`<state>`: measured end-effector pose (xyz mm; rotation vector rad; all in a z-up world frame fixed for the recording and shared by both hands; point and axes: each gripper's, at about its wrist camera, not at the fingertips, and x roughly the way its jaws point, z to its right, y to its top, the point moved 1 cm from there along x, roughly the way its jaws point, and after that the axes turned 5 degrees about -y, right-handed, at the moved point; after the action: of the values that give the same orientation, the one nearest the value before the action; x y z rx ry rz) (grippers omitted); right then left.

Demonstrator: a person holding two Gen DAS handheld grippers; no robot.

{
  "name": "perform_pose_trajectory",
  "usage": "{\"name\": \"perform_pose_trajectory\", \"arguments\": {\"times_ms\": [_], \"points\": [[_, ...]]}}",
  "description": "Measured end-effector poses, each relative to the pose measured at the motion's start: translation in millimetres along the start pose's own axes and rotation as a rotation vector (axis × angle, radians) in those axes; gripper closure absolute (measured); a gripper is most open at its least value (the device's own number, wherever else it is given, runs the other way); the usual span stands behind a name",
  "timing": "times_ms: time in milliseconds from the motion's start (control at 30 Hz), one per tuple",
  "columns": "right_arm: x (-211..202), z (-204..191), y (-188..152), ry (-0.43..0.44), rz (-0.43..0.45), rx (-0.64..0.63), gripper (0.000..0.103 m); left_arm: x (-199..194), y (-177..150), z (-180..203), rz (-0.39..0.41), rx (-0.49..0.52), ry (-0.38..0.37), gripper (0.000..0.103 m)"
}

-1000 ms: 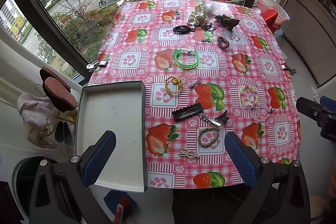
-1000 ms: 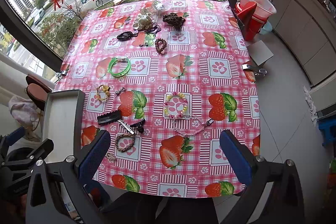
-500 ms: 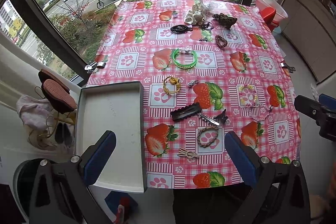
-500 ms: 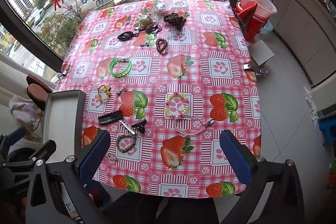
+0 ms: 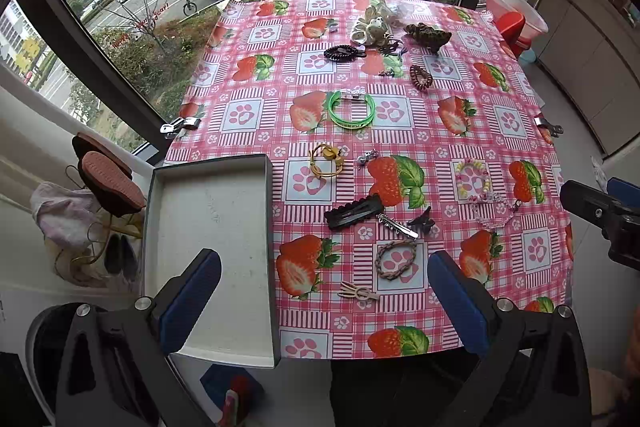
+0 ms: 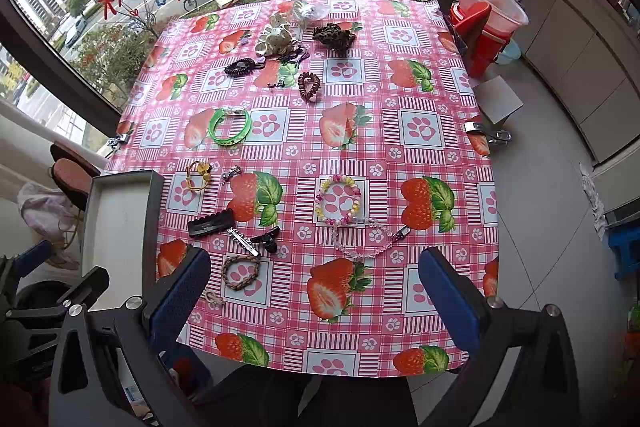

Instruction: Organize jewelry

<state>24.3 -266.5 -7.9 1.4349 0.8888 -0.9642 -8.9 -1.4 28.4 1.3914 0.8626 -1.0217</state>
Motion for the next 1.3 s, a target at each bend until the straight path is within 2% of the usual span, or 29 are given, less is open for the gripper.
{"name": "perform_pose_trajectory", "arguments": {"times_ms": [900,1300], "points": [[1.1,0.4,1.2,0.0,-0.003,-0.001,0.0,0.4,-1.7,1.1,-0.008,0.001,0.002,0.0],[10.3,3.1,-5.1,0.001,-0.036,0.008,0.0,10.7,-3.5,3.3,-0.058,-0.001,-0.01,0.0]]}}
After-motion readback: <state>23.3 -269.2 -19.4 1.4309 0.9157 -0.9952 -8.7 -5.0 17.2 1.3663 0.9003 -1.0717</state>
